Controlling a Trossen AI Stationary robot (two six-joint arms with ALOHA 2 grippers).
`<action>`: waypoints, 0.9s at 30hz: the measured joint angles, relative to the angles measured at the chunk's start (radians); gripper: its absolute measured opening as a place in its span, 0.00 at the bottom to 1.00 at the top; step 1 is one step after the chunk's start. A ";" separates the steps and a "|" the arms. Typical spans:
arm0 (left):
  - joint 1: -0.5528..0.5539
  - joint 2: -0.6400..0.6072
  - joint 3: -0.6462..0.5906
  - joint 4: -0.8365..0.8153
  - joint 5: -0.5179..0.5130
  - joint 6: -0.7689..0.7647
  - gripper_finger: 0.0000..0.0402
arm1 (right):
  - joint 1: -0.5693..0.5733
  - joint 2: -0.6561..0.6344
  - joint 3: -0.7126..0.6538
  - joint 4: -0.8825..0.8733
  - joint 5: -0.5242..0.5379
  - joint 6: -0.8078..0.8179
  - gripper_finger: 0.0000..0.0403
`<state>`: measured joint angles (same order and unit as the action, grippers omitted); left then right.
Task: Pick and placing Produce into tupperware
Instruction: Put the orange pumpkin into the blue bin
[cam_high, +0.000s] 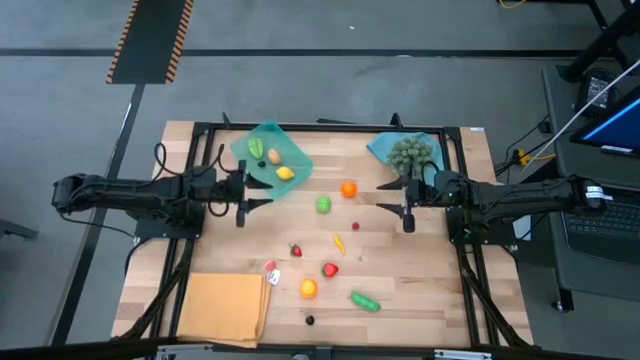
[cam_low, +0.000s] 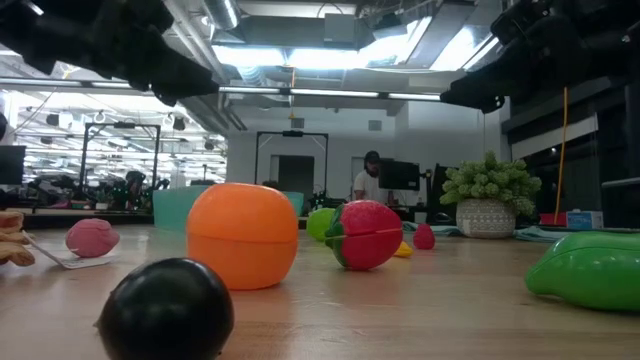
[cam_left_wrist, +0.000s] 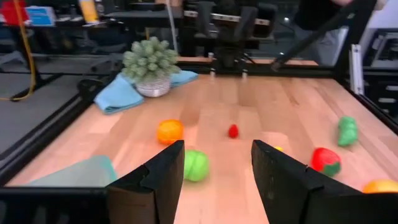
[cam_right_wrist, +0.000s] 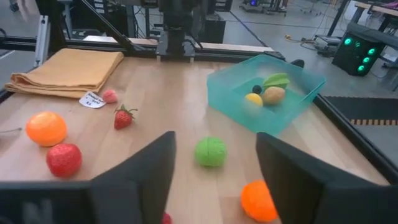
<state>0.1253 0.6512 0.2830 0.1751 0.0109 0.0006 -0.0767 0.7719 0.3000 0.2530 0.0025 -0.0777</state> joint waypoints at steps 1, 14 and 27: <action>-0.016 0.000 -0.002 0.000 -0.015 0.001 0.45 | 0.005 0.006 0.000 0.002 0.000 0.011 0.62; -0.193 0.049 -0.003 0.015 -0.106 0.010 0.45 | 0.019 0.189 0.000 0.118 0.003 0.020 0.77; -0.234 0.141 -0.261 0.491 -0.106 -0.024 0.44 | 0.019 0.348 0.000 0.126 0.125 0.023 0.76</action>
<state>-0.1085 0.7922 0.0223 0.6658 -0.0948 -0.0233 -0.0578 1.1195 0.3002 0.3786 0.1275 -0.0546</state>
